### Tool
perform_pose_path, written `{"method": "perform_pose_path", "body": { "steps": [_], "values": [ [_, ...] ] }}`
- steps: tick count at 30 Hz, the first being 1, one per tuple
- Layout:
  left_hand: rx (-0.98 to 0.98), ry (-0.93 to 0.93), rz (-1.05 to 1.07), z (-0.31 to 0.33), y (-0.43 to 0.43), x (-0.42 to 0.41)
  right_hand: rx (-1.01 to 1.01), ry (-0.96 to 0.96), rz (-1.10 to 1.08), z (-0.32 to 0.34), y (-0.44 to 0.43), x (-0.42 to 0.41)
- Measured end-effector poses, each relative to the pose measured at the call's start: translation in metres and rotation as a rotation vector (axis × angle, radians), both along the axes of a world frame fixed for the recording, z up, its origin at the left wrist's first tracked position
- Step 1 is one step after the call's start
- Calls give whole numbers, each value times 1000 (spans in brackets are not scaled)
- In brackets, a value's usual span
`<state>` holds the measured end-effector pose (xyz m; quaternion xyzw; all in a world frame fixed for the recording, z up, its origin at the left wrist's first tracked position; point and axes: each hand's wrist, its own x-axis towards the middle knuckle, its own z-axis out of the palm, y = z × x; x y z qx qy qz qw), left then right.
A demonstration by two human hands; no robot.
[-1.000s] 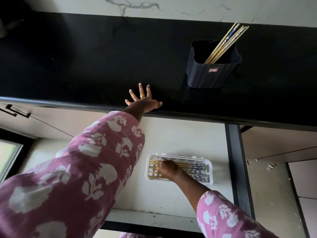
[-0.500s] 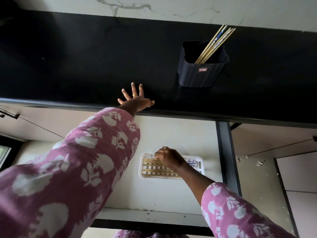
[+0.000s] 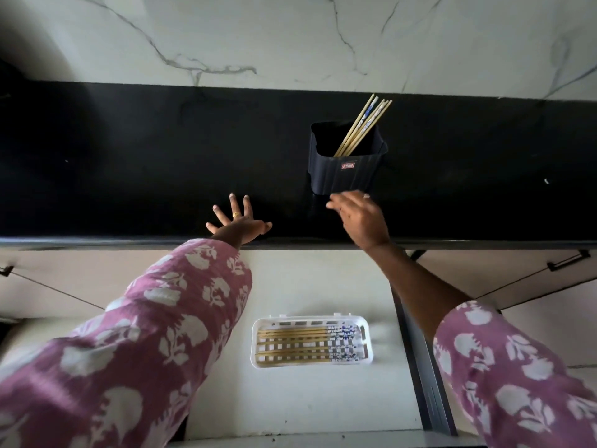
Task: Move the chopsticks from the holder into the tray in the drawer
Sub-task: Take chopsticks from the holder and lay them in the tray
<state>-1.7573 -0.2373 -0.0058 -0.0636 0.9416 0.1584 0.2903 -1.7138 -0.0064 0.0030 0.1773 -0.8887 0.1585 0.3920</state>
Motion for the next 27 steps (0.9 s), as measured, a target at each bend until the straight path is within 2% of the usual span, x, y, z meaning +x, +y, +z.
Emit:
{"method": "perform_pose_path", "body": {
  "steps": [4,11,13,17,27],
  "values": [
    [-8,-7,-1,0,-1,0,-146,-24,-159,35,22,-36],
    [-16,-27,-1,-3,-1,-5,-613,-336,-437,71,47,-98],
    [-23,-31,-1,-4,-1,-7,-675,-390,-496,74,53,-112],
    [-28,-38,-2,-5,0,-9,-714,-516,-569,75,65,-142],
    [-39,-51,-6,-7,0,-10,-1094,-666,-569,62,73,-181]
  ]
}}
